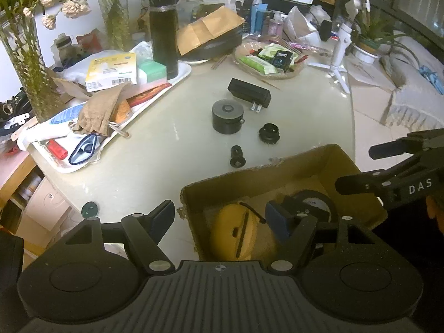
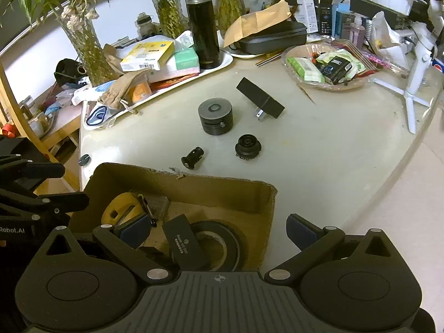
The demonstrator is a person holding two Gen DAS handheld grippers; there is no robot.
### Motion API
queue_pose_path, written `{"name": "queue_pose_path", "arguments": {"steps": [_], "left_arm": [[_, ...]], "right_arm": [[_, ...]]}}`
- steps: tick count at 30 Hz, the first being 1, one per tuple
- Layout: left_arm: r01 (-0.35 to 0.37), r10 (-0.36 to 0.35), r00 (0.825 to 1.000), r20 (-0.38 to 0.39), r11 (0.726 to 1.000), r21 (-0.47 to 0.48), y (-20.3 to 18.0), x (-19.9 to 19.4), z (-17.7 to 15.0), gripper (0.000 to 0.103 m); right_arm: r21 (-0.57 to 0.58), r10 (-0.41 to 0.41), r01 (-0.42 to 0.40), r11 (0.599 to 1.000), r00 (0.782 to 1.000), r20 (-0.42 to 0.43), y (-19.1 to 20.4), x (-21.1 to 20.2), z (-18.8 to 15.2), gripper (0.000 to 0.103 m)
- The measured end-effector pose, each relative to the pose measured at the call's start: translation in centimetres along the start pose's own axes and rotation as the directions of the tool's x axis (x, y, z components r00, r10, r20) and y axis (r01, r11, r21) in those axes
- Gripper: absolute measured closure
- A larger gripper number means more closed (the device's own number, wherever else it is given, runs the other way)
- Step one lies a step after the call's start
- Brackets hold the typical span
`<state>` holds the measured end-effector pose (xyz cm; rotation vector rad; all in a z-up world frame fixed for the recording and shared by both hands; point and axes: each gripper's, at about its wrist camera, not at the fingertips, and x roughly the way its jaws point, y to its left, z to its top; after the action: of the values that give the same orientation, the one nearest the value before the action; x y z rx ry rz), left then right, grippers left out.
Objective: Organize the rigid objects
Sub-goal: 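Lift both open grippers out of the box toward the table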
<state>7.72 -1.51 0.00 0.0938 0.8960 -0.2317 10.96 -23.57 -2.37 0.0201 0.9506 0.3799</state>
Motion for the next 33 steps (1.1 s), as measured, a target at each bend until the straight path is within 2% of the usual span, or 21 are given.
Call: {"name": "queue_pose_path", "arguments": {"steps": [7, 11, 15, 18, 33], "left_arm": [[-0.019, 0.019, 1.000, -0.012, 0.999, -0.040, 0.7, 0.4, 0.4, 0.031], [-0.006, 0.005, 1.000, -0.012, 0.998, -0.059, 1.0, 0.5, 0.6, 0.031], [-0.006, 0.006, 1.000, -0.001, 0.998, -0.059, 1.2, 0.6, 0.8, 0.023], [-0.022, 0.022, 1.000, 0.001, 0.998, -0.056, 1.3, 0.7, 1.0, 0.023], [-0.011, 0.013, 1.000, 0.021, 0.997, -0.074, 2.1, 1.1, 1.3, 0.023]], "right_arm": [[0.021, -0.002, 0.002, 1.000, 1.000, 0.005, -0.7, -0.1, 0.2, 0.000], [0.035, 0.003, -0.003, 0.999, 1.000, 0.006, -0.9, -0.1, 0.4, 0.000], [0.037, 0.003, -0.003, 0.999, 1.000, 0.013, -1.1, -0.1, 0.6, 0.000], [0.041, -0.001, 0.001, 0.999, 1.000, 0.017, -1.2, -0.1, 0.7, 0.000], [0.070, -0.002, -0.001, 0.998, 0.999, 0.040, -1.8, 0.8, 1.7, 0.000]]}}
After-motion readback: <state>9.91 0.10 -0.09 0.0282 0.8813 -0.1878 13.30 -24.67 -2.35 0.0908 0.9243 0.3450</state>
